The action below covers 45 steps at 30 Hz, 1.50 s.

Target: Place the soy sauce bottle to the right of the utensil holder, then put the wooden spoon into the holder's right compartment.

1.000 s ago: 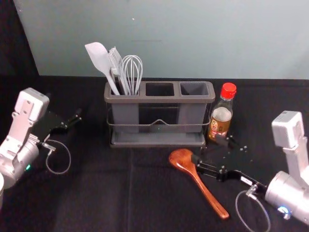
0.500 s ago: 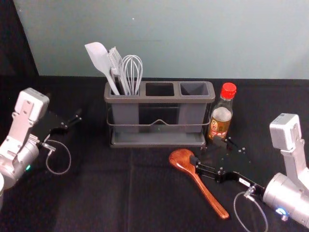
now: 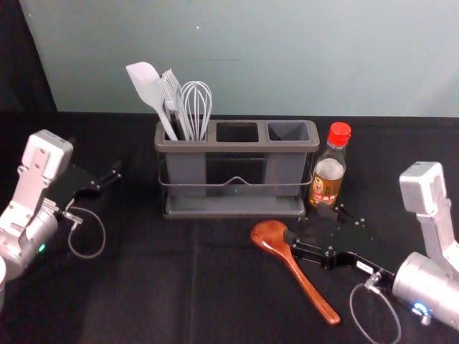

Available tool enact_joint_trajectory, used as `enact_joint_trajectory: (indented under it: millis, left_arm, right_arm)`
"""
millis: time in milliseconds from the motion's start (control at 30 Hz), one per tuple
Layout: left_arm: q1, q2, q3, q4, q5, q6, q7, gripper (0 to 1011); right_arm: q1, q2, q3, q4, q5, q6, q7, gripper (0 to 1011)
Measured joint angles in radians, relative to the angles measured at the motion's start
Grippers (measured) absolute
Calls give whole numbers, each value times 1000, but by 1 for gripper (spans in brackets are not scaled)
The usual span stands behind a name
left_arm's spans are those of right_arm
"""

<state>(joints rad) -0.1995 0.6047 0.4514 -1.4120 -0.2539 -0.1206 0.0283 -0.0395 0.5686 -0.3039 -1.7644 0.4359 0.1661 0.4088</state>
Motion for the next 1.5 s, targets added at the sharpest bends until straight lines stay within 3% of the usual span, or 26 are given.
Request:
enact_joint_trajectory:
  millis: [33, 133, 233, 300, 333, 367, 400, 467, 500, 600, 767, 1000, 1267, 1500]
  left_arm:
    - [0, 0, 0, 0, 0, 0, 0, 1005]
    - [0, 0, 0, 0, 0, 0, 0, 1005]
    - [0, 0, 0, 0, 0, 0, 0, 1005]
    - [0, 0, 0, 0, 0, 0, 0, 1005]
    - [0, 0, 0, 0, 0, 0, 0, 1005]
    - [0, 0, 0, 0, 0, 0, 0, 1005]
    - [0, 0, 0, 0, 0, 0, 0, 1005]
    - [0, 0, 0, 0, 0, 0, 0, 1005]
    - [0, 0, 0, 0, 0, 0, 0, 1005]
    - [0, 0, 0, 0, 0, 0, 0, 1005]
    - [0, 0, 0, 0, 0, 0, 0, 1005]
    - [0, 0, 0, 0, 0, 0, 0, 1005]
    - [0, 0, 0, 0, 0, 0, 0, 1005]
    - [0, 0, 0, 0, 0, 0, 0, 1005]
  right_arm:
    - [0, 0, 0, 0, 0, 0, 0, 1003]
    - [22, 12, -12, -27, 11, 133, -30, 1003]
    - [40, 19, -24, -57, 10, 231, -63, 1002]
    - [68, 22, -43, -100, 4, 378, -106, 1003]
    - [68, 22, -43, -100, 4, 378, -106, 1003]
    - [76, 21, -48, -110, 2, 413, -118, 1003]
    - [93, 15, -58, -131, -4, 487, -140, 1003]
    - [108, 8, -66, -147, -9, 552, -158, 1003]
    - [126, -3, -75, -163, -15, 625, -179, 1002]
    - [165, -30, -91, -181, -26, 752, -210, 1003]
    - [247, -84, -126, -161, -46, 920, -239, 1002]
    - [334, -143, -168, -86, -70, 1009, -245, 1003]
    - [401, -203, -205, 14, -98, 1017, -235, 1003]
    - [422, -248, -218, 66, -125, 1013, -242, 1003]
